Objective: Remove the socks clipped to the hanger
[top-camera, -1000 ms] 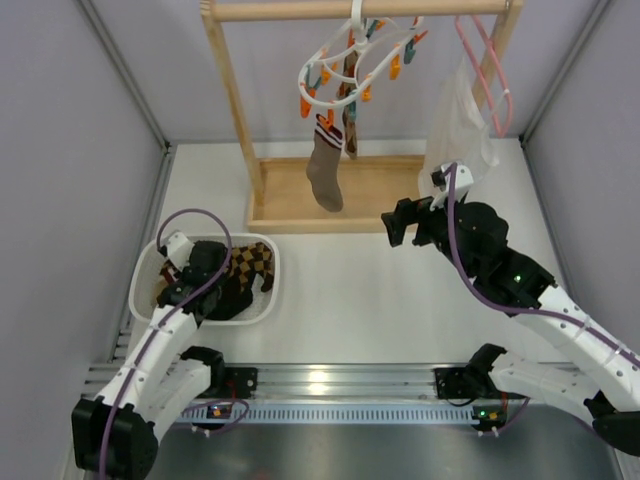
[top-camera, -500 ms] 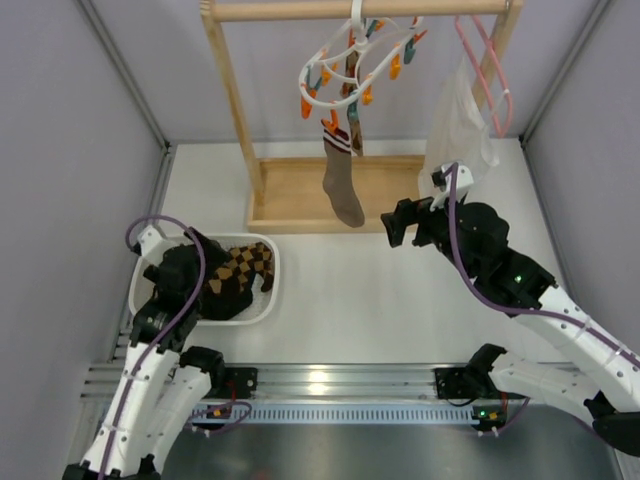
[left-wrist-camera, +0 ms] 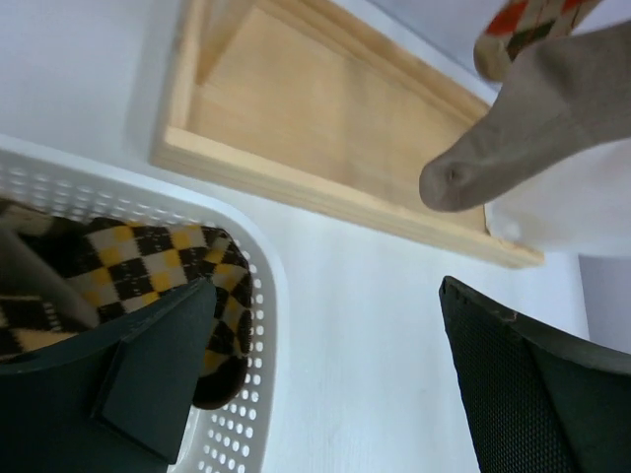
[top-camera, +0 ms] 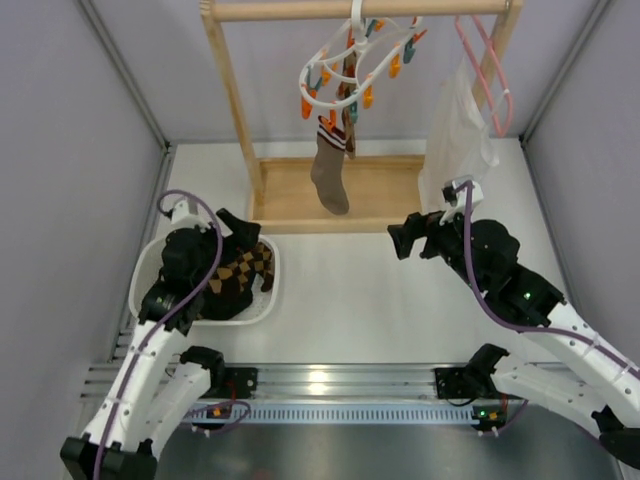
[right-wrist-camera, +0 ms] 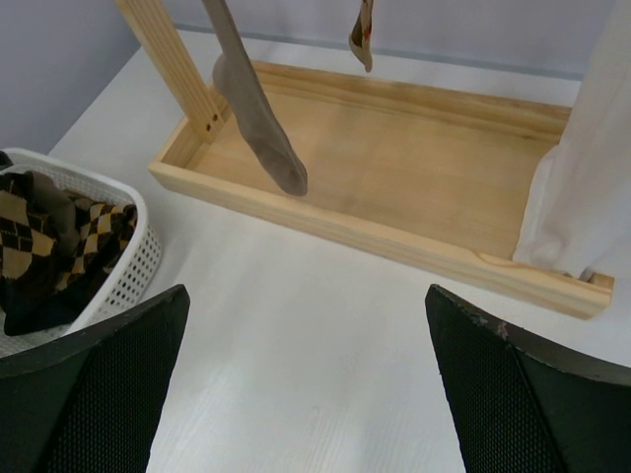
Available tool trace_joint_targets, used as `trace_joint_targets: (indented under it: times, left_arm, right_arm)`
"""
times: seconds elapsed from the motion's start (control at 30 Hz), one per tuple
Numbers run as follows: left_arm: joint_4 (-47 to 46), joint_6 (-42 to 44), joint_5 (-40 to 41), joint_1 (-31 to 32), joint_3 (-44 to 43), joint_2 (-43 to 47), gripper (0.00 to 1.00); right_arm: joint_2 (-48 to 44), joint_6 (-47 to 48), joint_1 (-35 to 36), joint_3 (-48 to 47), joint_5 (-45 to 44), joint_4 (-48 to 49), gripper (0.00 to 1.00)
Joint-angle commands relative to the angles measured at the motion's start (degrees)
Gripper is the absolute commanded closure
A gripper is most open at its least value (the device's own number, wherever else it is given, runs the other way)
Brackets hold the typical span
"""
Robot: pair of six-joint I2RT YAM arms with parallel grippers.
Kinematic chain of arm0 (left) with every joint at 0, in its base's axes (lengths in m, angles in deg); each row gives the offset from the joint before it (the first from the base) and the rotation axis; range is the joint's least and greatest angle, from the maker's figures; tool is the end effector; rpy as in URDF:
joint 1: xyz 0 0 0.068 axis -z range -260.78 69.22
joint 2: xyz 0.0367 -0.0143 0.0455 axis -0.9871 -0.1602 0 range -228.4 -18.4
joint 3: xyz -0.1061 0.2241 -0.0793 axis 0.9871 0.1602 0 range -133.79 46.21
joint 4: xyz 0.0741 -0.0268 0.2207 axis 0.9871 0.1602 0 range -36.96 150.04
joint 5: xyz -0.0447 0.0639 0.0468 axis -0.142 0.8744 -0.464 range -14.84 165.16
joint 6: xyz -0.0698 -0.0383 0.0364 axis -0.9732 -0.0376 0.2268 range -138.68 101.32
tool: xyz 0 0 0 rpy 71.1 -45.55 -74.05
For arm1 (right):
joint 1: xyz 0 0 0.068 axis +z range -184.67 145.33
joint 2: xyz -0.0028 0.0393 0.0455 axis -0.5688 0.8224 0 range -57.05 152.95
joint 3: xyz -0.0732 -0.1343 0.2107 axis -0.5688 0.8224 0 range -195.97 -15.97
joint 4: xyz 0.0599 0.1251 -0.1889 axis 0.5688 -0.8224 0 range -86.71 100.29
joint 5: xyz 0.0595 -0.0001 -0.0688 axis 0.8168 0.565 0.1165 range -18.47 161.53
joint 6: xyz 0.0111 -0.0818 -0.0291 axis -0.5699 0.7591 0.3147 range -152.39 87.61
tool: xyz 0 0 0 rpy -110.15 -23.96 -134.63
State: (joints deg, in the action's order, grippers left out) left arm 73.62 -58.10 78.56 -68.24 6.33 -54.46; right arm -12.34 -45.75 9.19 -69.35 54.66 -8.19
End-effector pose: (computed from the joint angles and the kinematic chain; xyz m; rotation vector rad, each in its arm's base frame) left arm 0.1703 -0.0331 0.2918 -0.4826 1.8401 -0.5685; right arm 0.1541 0.1168 0.3567 -0.2488 1.7408 0.4765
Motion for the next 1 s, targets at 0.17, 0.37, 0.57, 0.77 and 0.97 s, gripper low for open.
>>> trace_joint_targets:
  times: [0.17,0.37,0.57,0.77,0.97]
  left_arm:
    - [-14.6,6.1,15.3,23.7,-6.9,-17.0,0.02]
    - [-12.5,7.9,42.9,43.2,-19.2,-32.4,0.02]
    - [-12.3,9.3,50.1,46.4,-31.1,-48.8,0.02]
    - [-12.4,13.4,57.7,46.4,-41.1,-62.0,0.02]
    - [-12.5,16.1,65.9,45.9,-48.0,-70.7,0.03]
  right_arm:
    - [-3.3,-1.2,-0.5,3.1,-1.4,0.8,0.01]
    - [-6.6,-2.6,-0.5,5.1,-1.8,-0.9,0.0]
    - [-9.3,-2.6,-0.5,5.0,-1.9,-3.5,0.01]
    - [-10.6,-2.9,-0.5,6.3,-1.8,-3.9,0.0]
    - [-11.7,-2.0,-0.5,6.7,-1.7,-4.5,0.0]
